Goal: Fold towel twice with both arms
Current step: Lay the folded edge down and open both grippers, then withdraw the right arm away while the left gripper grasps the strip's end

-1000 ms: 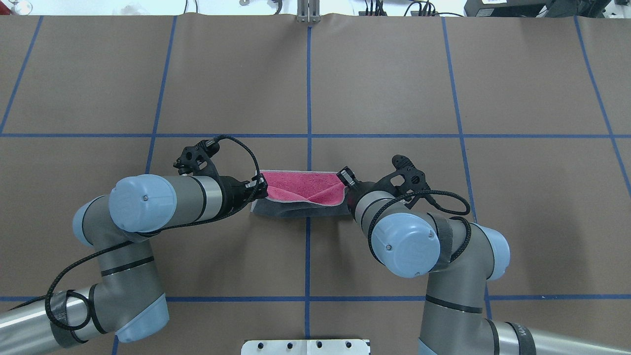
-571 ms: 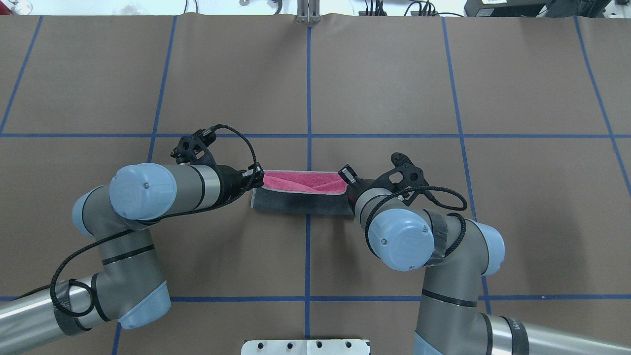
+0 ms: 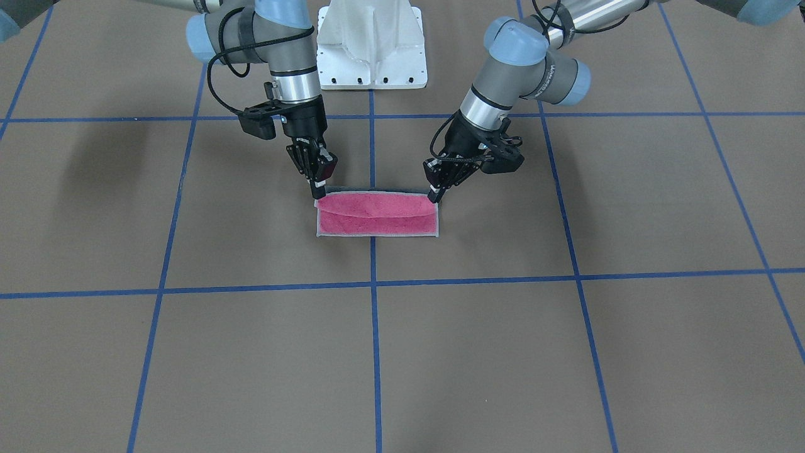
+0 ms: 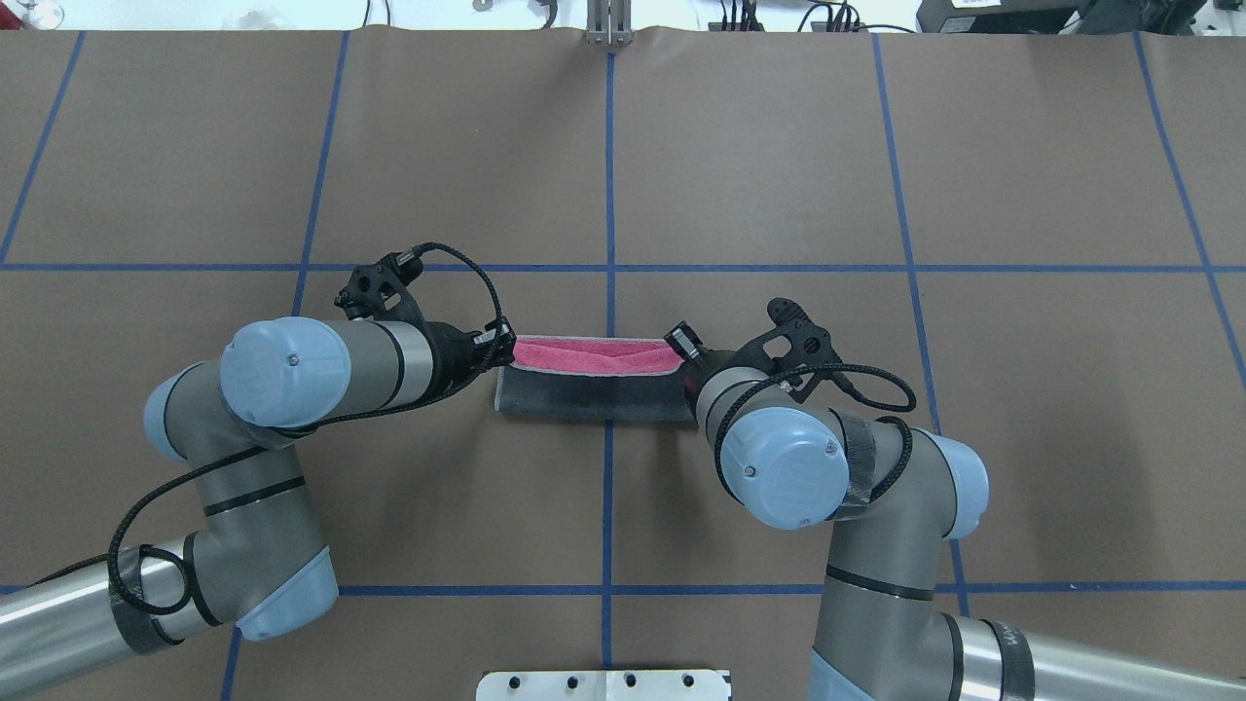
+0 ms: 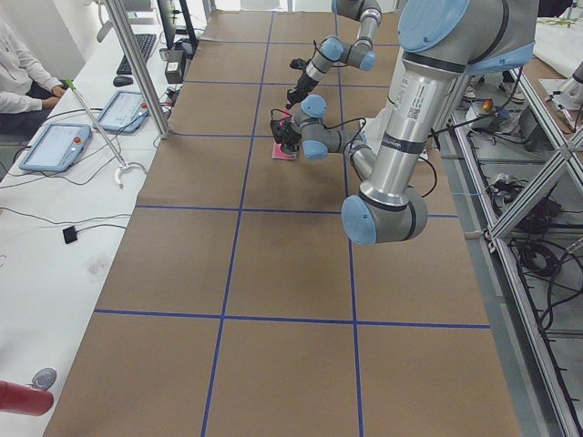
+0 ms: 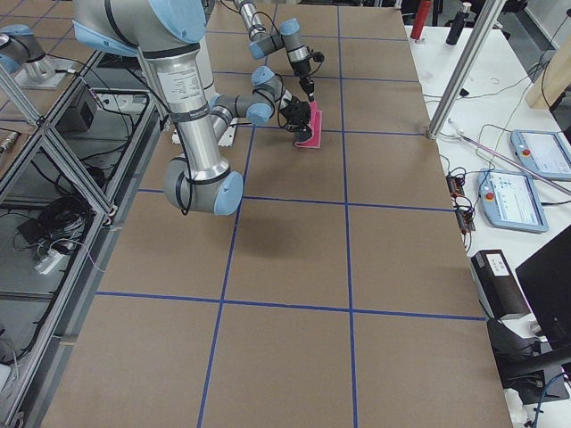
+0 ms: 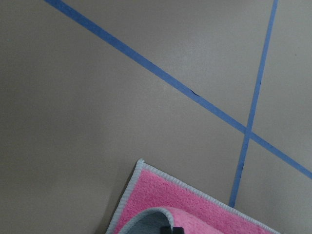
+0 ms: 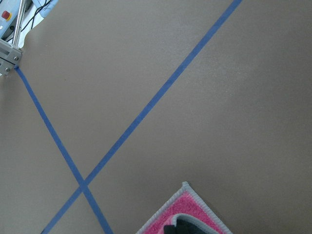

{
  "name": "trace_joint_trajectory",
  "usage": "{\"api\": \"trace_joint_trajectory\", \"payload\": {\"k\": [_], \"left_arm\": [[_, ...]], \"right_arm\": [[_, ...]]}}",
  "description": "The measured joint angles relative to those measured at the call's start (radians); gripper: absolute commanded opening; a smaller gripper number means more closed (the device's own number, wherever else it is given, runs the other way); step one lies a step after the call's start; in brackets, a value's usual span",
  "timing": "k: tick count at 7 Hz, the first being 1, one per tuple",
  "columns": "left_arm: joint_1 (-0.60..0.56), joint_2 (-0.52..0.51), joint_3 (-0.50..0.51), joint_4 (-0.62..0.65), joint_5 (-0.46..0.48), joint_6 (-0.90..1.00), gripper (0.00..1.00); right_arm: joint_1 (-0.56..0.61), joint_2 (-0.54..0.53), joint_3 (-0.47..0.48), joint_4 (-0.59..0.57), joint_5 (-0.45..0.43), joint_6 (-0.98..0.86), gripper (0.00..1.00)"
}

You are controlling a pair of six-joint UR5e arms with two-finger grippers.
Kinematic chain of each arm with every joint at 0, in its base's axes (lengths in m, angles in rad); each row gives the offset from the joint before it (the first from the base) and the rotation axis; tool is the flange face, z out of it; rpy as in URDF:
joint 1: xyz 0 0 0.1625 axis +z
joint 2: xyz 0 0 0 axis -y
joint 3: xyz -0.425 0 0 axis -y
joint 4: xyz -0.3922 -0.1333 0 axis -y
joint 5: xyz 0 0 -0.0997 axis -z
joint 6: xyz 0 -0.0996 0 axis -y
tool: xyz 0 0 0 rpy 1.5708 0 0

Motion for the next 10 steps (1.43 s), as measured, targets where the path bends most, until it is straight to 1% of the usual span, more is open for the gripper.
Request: {"api": "trace_joint_trajectory", "payload": {"k": [1, 2, 3, 5, 8, 10], "left_arm": [[0.000, -0.003, 0.007, 0.000, 0.000, 0.000, 0.00], [0.000, -0.010, 0.020, -0.001, 0.000, -0.001, 0.43], [0.000, -0.021, 0.036, -0.001, 0.000, 0.002, 0.99], [-0.008, -0.034, 0.051, -0.003, -0.002, 0.021, 1.00], [-0.031, -0.037, 0.049, -0.011, -0.012, 0.040, 1.00], [-0.028, -0.026, 0.050, -0.016, -0.014, 0.081, 1.00]], "right_arm": [[0.002, 0.002, -0.002, -0.001, 0.000, -0.001, 0.00], [0.003, 0.002, -0.009, -0.001, 0.000, -0.001, 0.40], [0.007, 0.005, -0.020, 0.000, -0.001, -0.003, 0.99], [0.036, 0.026, -0.036, -0.001, 0.019, -0.074, 1.00], [0.106, 0.039, -0.033, 0.000, 0.116, -0.161, 1.00], [0.163, 0.037, -0.029, -0.002, 0.218, -0.268, 1.00]]}}
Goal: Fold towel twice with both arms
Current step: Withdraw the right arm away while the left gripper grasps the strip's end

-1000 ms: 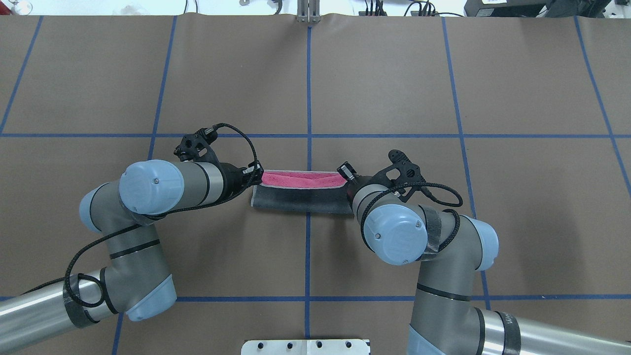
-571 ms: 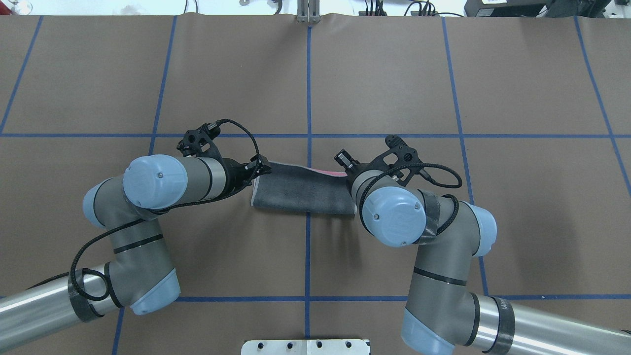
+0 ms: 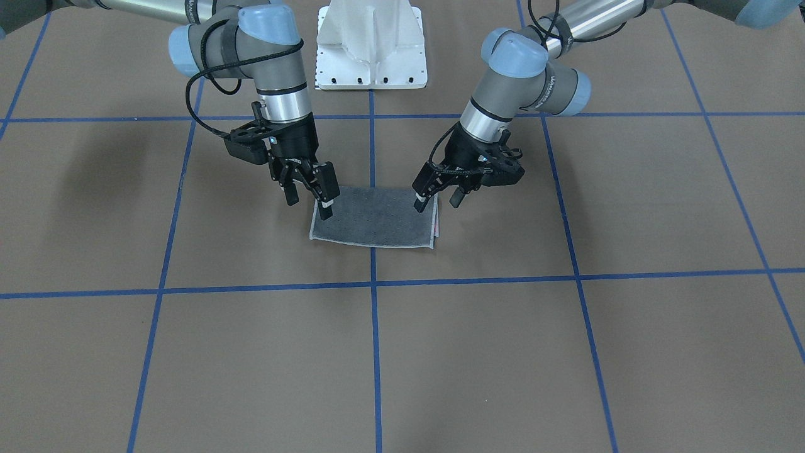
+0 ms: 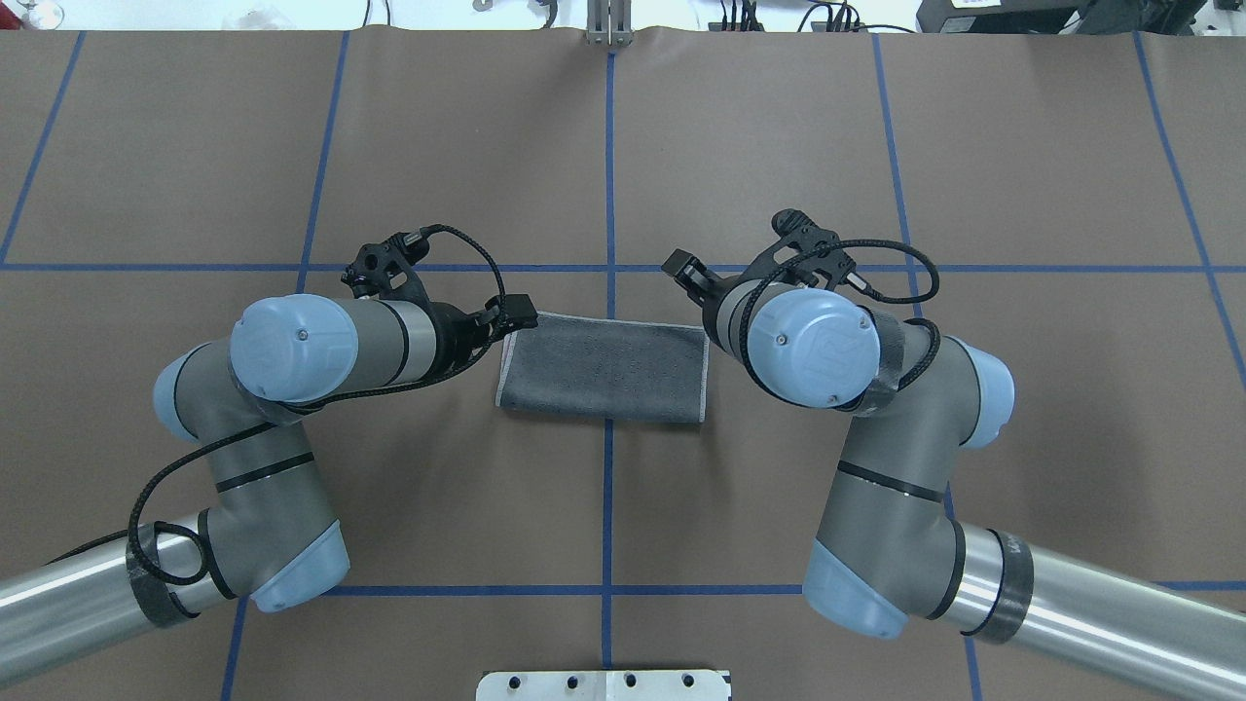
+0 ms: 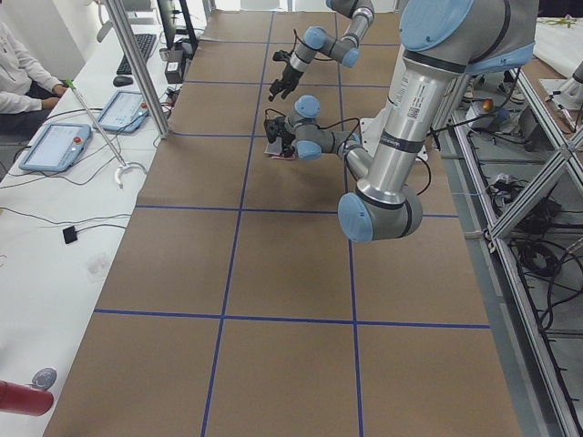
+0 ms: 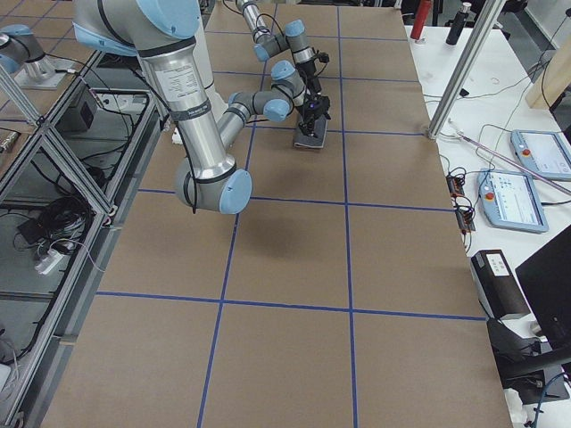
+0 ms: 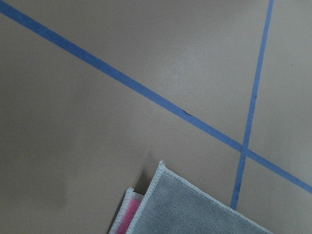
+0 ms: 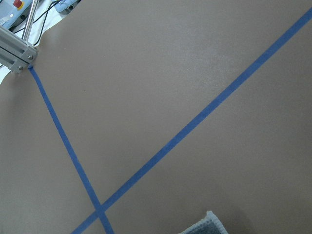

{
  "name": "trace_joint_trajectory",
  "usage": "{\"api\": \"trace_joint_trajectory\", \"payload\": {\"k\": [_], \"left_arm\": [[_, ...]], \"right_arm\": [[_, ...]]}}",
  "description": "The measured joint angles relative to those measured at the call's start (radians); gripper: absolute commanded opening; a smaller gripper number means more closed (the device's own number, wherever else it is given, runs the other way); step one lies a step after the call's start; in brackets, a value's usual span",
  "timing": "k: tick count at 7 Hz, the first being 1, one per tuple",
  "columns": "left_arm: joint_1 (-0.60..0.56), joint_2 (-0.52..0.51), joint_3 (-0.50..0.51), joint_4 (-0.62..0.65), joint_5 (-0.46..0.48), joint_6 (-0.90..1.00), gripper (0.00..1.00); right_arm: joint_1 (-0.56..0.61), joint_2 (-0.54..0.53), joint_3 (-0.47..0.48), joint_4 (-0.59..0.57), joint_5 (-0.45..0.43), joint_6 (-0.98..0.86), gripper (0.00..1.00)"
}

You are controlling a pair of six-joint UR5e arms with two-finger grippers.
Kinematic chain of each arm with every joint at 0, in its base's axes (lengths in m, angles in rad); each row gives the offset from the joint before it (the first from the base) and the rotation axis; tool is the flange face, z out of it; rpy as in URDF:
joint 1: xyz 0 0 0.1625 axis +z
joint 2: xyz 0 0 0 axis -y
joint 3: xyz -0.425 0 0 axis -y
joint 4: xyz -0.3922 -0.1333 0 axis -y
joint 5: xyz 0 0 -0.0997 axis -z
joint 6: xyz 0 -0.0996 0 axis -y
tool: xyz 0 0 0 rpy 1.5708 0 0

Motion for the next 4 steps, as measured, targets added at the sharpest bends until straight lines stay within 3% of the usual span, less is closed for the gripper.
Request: {"api": "trace_joint_trajectory", "payload": {"k": [4], "left_arm": [[0.043, 0.003, 0.018, -0.003, -0.003, -0.022, 0.97]], "right_arm": [[0.217, -0.060, -0.001, -0.024, 0.317, -0.414, 1.00]]}}
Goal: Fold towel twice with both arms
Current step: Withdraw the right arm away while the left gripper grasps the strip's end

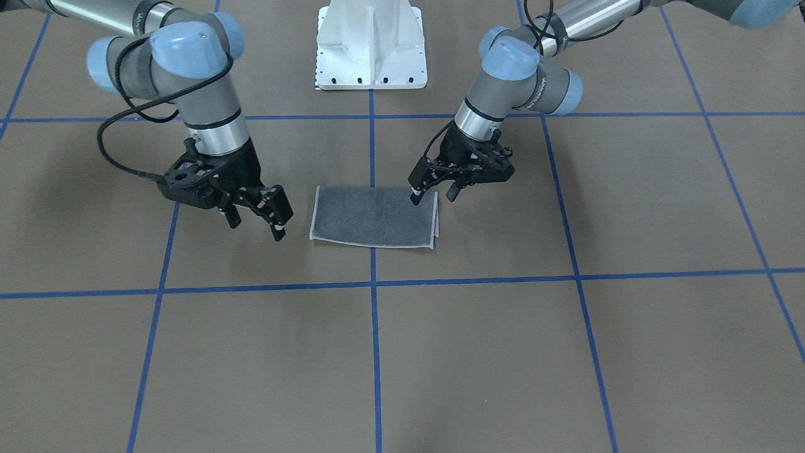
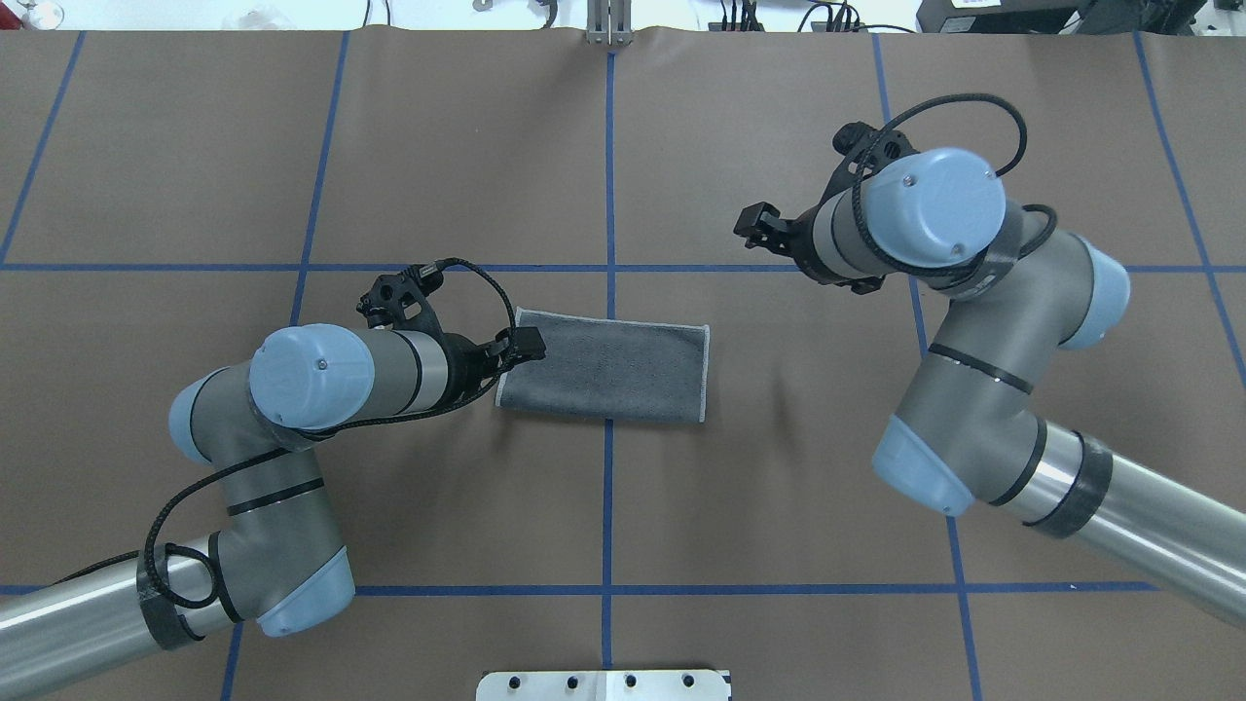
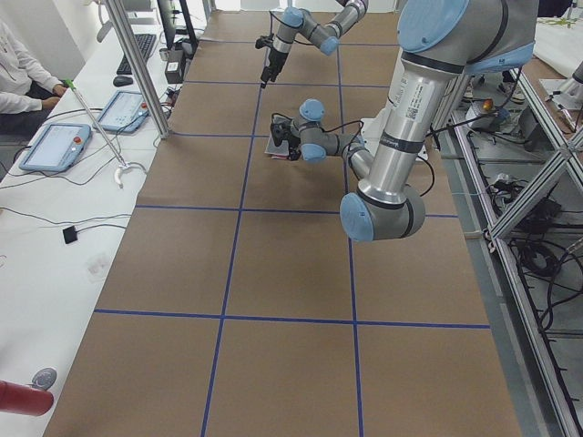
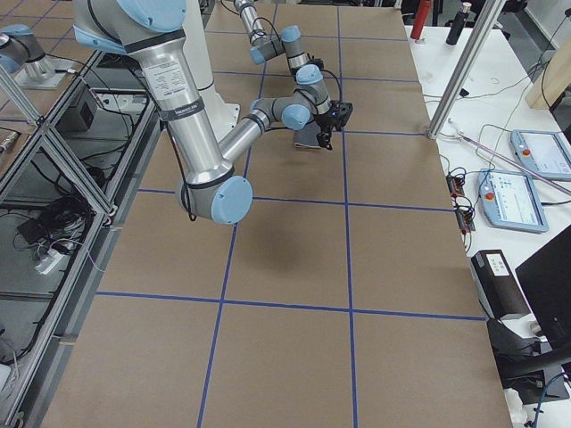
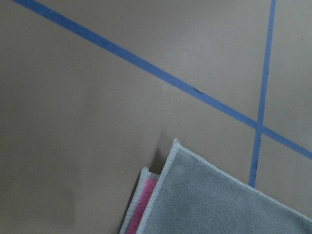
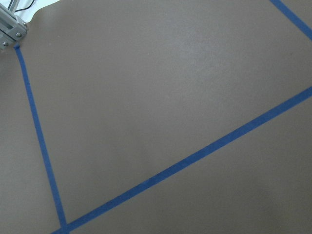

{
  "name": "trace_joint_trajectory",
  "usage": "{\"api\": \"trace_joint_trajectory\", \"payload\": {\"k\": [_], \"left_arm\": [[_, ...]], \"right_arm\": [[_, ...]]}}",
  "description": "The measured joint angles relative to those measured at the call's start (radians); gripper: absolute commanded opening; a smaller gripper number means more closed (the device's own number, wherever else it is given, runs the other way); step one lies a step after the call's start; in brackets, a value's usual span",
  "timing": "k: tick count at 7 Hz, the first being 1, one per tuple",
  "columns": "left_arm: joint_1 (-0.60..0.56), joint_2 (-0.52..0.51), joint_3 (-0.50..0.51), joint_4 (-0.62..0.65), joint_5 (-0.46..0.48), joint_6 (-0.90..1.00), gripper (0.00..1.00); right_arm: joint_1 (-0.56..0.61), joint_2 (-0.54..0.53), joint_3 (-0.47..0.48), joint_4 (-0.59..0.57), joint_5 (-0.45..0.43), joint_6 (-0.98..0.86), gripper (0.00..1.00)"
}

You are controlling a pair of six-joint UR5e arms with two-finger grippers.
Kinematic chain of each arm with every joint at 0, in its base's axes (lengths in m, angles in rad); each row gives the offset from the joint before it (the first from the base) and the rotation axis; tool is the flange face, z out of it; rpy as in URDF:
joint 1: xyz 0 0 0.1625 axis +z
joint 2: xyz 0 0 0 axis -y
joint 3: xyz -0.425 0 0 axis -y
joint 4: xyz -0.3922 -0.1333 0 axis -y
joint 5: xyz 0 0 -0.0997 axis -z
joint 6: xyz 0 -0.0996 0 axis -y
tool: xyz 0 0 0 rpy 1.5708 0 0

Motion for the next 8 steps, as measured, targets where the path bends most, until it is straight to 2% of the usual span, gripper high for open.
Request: {"api": "trace_joint_trajectory", "payload": {"k": [1, 3, 5, 6, 7, 8], "left_arm": [[0.006, 0.000, 0.003, 0.000, 0.001, -0.012, 0.94], [0.021, 0.000, 0.005, 0.000, 0.002, -0.035, 0.83], [0.030, 0.001, 0.007, 0.001, 0.007, -0.053, 0.79], [0.031, 0.001, 0.009, 0.002, 0.007, -0.055, 0.74], [0.033, 0.002, 0.011, 0.002, 0.008, -0.056, 0.59], [0.033, 0.002, 0.013, 0.002, 0.008, -0.057, 0.59]], "right_arm": [[0.058, -0.012, -0.001, -0.033, 0.070, -0.130, 1.00], [0.170, -0.035, -0.001, -0.092, 0.185, -0.357, 1.00], [0.262, -0.071, -0.005, -0.109, 0.259, -0.544, 1.00], [0.307, -0.087, -0.006, -0.119, 0.293, -0.623, 1.00], [0.339, -0.099, -0.007, -0.126, 0.313, -0.674, 1.00], [0.356, -0.107, -0.008, -0.128, 0.321, -0.700, 1.00]]}}
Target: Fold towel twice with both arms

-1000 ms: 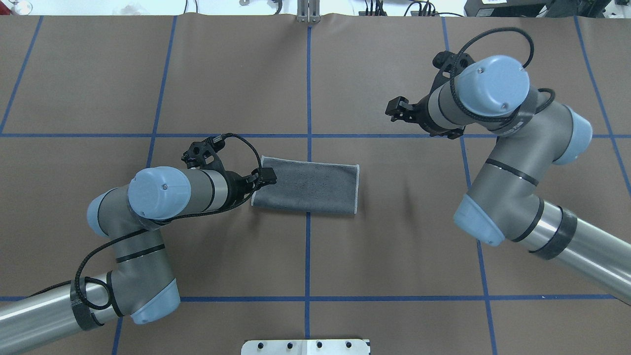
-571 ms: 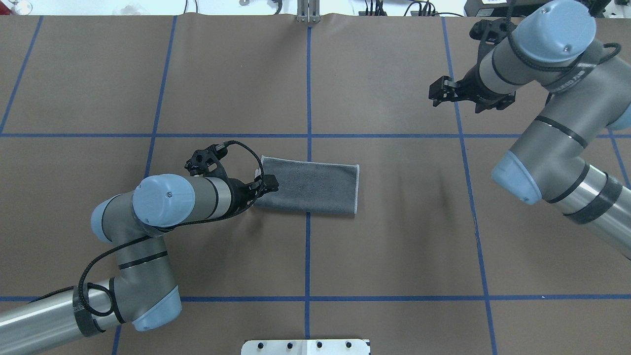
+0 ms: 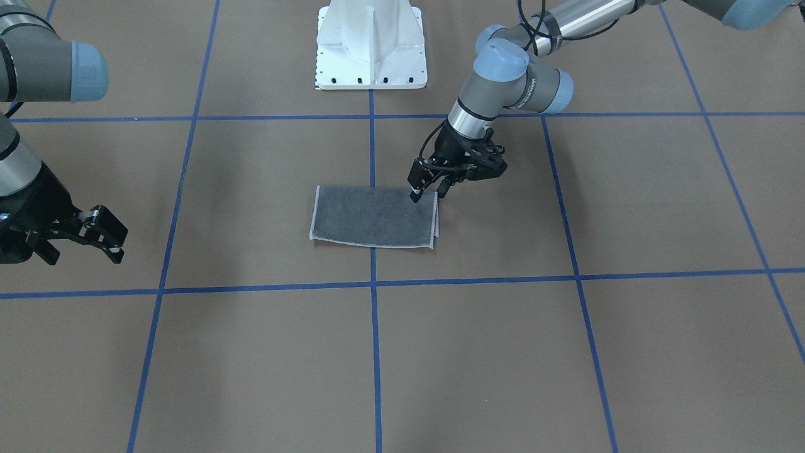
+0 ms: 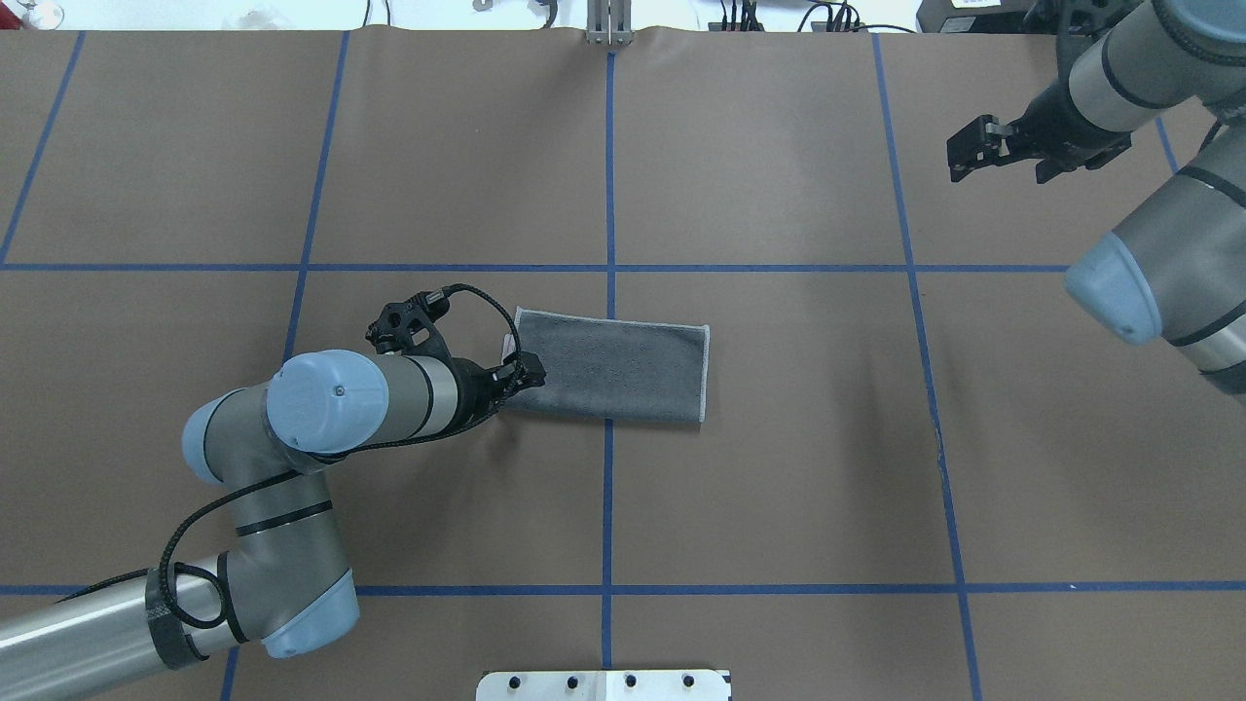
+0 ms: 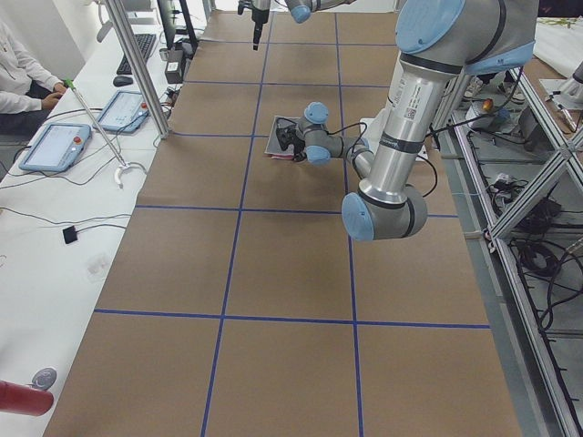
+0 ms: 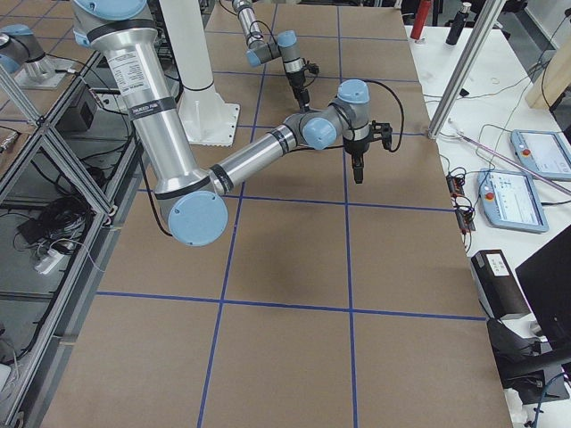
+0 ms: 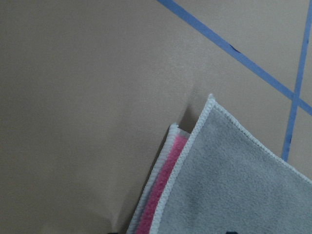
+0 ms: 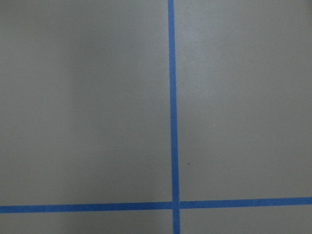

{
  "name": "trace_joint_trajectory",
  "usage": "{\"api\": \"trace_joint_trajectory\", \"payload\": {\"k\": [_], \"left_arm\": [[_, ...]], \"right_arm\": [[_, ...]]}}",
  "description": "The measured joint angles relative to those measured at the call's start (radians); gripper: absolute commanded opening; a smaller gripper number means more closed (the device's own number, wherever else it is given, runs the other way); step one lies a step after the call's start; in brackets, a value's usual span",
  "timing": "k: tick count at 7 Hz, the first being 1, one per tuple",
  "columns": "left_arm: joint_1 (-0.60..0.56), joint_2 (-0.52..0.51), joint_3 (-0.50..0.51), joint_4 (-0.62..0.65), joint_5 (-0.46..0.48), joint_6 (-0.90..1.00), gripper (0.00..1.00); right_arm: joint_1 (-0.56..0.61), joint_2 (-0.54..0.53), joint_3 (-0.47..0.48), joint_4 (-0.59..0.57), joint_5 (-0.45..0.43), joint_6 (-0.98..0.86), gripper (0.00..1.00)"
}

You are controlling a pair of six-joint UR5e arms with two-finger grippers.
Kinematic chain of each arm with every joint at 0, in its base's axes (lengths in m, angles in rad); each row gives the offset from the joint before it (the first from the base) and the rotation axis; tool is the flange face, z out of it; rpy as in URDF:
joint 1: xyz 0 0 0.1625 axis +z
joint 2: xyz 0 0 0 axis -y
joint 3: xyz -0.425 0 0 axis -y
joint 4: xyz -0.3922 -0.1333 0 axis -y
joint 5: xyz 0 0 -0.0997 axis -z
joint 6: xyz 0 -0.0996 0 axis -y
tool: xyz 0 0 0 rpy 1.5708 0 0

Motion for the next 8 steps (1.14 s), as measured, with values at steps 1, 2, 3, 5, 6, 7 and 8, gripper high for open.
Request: {"api": "trace_joint_trajectory", "payload": {"k": [1, 2, 3, 5, 6, 7, 8], "left_arm": [[0.000, 0.001, 0.000, 0.000, 0.000, 0.000, 0.59], [0.000, 0.003, 0.000, 0.000, 0.000, 0.000, 0.57], [0.000, 0.009, -0.002, 0.000, 0.000, 0.001, 0.57], [0.000, 0.027, -0.012, 0.000, 0.000, 0.001, 0.53], [0.000, 0.032, -0.015, 0.000, 0.000, 0.001, 0.53], [0.000, 0.034, -0.016, 0.000, 0.000, 0.001, 0.53], [0.001, 0.033, -0.017, 0.000, 0.000, 0.001, 0.53]], "right_arm": [[0.009, -0.004, 0.000, -0.001, 0.003, -0.010, 1.00], [0.019, -0.006, -0.002, -0.002, 0.004, -0.019, 1.00], [0.029, -0.007, -0.006, -0.003, 0.007, -0.033, 1.00], [0.042, -0.007, -0.016, -0.003, 0.013, -0.051, 1.00], [0.044, -0.007, -0.017, -0.002, 0.014, -0.053, 1.00], [0.044, -0.008, -0.017, -0.002, 0.015, -0.054, 1.00], [0.044, -0.009, -0.018, -0.002, 0.015, -0.054, 1.00]]}}
